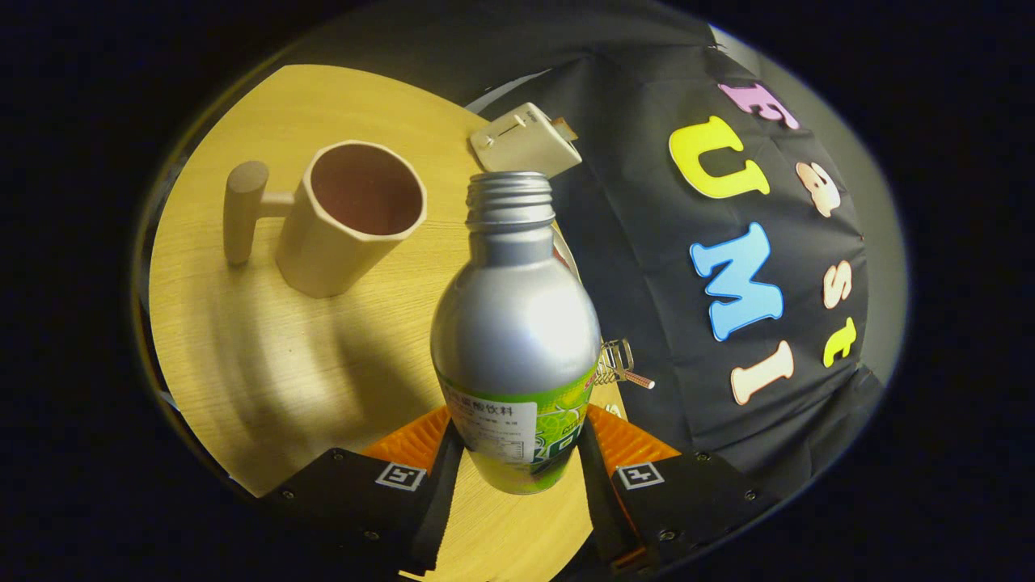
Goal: Take the bottle from table, then pour the juice into the cup, finally place the bottle on the coaster
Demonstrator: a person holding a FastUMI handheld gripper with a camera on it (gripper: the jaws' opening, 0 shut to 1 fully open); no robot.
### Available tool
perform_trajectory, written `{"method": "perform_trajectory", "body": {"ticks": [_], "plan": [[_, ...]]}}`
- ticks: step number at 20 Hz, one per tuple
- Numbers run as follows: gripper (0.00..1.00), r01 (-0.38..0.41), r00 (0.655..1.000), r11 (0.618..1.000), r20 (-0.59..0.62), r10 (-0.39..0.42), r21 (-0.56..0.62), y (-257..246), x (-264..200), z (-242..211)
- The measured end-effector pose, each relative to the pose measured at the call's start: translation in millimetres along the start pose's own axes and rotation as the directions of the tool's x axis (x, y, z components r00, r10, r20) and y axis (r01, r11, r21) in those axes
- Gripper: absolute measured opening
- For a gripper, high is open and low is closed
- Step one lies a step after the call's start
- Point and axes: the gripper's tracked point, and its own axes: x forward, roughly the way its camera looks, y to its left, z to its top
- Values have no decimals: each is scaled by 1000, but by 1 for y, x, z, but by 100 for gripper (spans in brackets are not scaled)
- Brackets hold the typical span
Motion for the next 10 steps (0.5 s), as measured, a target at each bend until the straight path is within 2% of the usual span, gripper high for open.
{"method": "perform_trajectory", "body": {"ticks": [10], "plan": [[71, -59, 994, 986, -101, 43, -154, 4, 0, 8]]}}
